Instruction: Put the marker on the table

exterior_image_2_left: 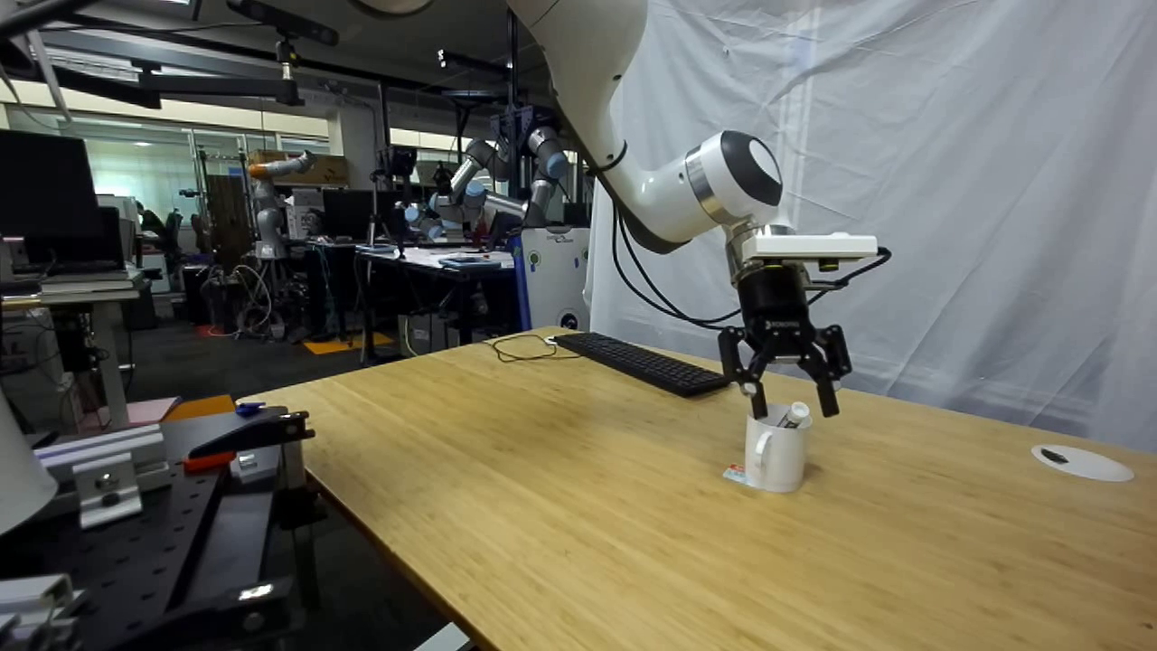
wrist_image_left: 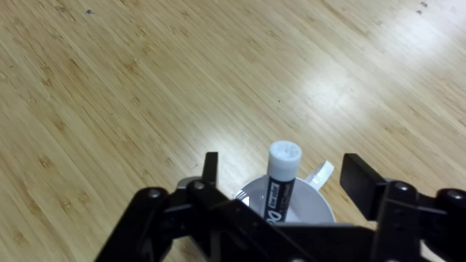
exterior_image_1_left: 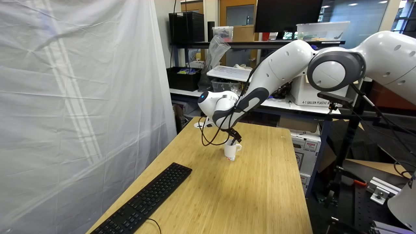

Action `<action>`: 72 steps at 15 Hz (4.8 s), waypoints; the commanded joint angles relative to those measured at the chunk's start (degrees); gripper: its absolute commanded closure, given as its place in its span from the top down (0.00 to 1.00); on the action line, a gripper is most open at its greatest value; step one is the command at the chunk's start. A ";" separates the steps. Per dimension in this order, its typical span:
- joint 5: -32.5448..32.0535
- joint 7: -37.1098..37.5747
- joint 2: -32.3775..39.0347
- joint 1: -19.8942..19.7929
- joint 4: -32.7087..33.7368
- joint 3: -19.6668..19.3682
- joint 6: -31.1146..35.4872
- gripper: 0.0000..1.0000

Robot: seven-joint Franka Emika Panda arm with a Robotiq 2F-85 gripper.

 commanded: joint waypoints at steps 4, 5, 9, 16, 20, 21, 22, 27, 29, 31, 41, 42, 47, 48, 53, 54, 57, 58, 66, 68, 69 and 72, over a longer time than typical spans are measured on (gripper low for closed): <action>-1.28 -1.64 0.37 1.08 1.81 -0.82 -2.14 0.34; -1.34 -1.69 0.29 1.12 1.79 -0.82 -2.07 0.27; -1.93 -1.95 -0.09 1.27 1.71 -0.84 -1.67 0.01; -1.44 -0.75 -1.75 1.07 2.18 -0.51 -3.60 0.05; -2.41 -1.15 -5.48 1.51 1.52 -1.11 -8.38 0.05; -2.85 -1.34 -6.56 1.59 1.15 -1.13 -9.51 0.05; -2.98 -1.16 -7.34 1.60 1.06 -1.05 -10.62 0.05; 0.45 7.07 -10.51 1.35 1.57 0.25 -11.84 0.05; 2.39 11.33 -11.43 1.54 1.78 0.90 -11.77 0.05; 4.01 14.61 -11.85 2.01 2.65 1.59 -12.21 0.05; 5.93 22.88 -17.19 5.12 -2.31 5.93 -2.92 0.05; 5.78 23.18 -16.99 5.45 -3.00 5.93 -1.77 0.05; 6.50 25.48 -18.50 4.97 -9.20 6.04 4.33 0.05; 6.59 25.92 -19.10 4.51 -10.49 5.96 5.73 0.05; 6.40 25.56 -17.04 4.41 -7.89 5.46 4.80 0.20; 6.41 25.65 -17.23 4.43 -8.15 5.51 4.95 0.20; 6.41 25.88 -17.33 4.53 -8.45 5.56 5.15 0.20; 6.42 25.88 -17.33 4.52 -8.47 5.55 5.21 0.20; 3.73 24.72 -19.77 9.00 -16.55 7.94 6.42 0.05; 4.74 25.03 -20.49 9.38 -19.13 8.93 7.25 0.05; 5.16 25.80 -21.24 9.11 -21.01 9.26 8.75 0.05; 7.57 30.13 -23.79 7.06 -27.16 9.43 16.16 0.05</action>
